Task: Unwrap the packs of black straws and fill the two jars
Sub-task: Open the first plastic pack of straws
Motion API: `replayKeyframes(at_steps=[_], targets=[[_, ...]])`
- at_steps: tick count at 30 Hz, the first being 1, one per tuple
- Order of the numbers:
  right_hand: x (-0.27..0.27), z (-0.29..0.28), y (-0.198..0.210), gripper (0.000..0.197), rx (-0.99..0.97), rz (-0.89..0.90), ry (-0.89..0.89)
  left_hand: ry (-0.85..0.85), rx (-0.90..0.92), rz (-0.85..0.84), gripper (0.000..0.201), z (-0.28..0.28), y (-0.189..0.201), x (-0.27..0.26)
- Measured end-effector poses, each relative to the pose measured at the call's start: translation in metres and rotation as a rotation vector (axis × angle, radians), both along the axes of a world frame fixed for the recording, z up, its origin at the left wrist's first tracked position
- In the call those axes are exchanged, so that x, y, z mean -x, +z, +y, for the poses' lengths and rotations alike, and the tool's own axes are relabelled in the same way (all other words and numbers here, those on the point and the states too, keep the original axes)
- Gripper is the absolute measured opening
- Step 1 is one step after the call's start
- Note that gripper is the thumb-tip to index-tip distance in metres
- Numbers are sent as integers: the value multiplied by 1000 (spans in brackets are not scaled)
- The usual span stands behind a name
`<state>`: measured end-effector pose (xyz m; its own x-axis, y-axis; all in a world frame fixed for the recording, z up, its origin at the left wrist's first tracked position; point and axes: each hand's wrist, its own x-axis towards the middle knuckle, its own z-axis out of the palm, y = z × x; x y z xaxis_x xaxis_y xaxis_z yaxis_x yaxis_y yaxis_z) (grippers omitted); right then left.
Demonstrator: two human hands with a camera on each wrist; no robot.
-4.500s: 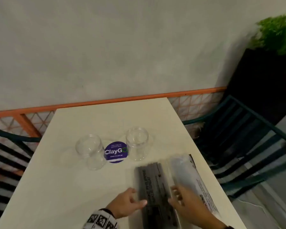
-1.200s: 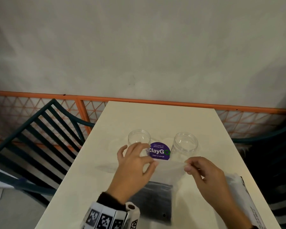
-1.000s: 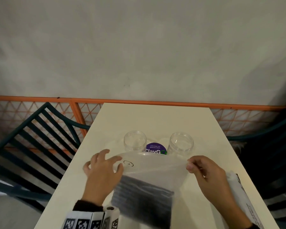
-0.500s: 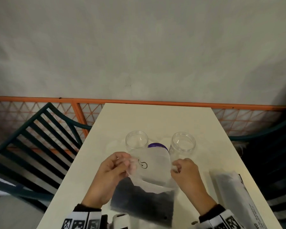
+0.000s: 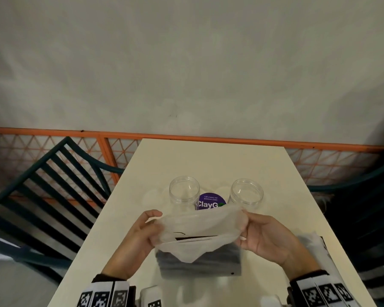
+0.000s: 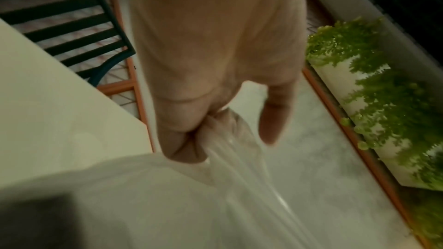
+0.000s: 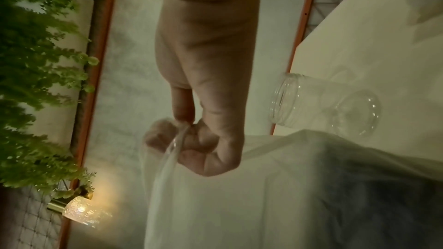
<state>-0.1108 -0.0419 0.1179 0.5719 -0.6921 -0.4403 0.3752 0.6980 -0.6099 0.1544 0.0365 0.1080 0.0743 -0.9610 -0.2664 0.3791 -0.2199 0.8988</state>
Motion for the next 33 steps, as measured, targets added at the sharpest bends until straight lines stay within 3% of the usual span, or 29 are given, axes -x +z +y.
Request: replayKeyframes(at_steps=[2,4,7,9,11,13,15,18,23,26,28,33], targets=[[-2,2,4,38,-34,86,16,-9,18,-222,37,0,1,1],[-4,4,5,19,-78,163,-25,72,29,-518,24,-3,-1,1],[-7,11,7,22,-12,227,-19,231,81,-862,6,-7,-4,-1],[-10,16,3,24,151,396,-7,269,93,-948,3,-7,-7,-1],[-14,21,-1,28,428,802,7,271,72,-894,2,-6,-9,1],[-17,24,-6,39,675,1143,-92,271,36,-776,3,-6,-10,4],[-21,23,-6,36,782,1236,-162,233,21,-619,8,-7,-9,6],[-26,18,-8,35,812,1326,-74,166,37,-441,16,-6,-4,11],[-35,10,0,38,777,1166,-238,30,50,-317,19,-5,-3,15],[-36,2,-6,16,867,1271,-185,-7,35,-231,21,-5,-1,13],[-33,-2,-12,14,773,1211,-134,-24,8,-134,23,-5,0,10],[-21,-6,-4,20,200,484,-90,31,-160,253,25,-7,1,-1]])
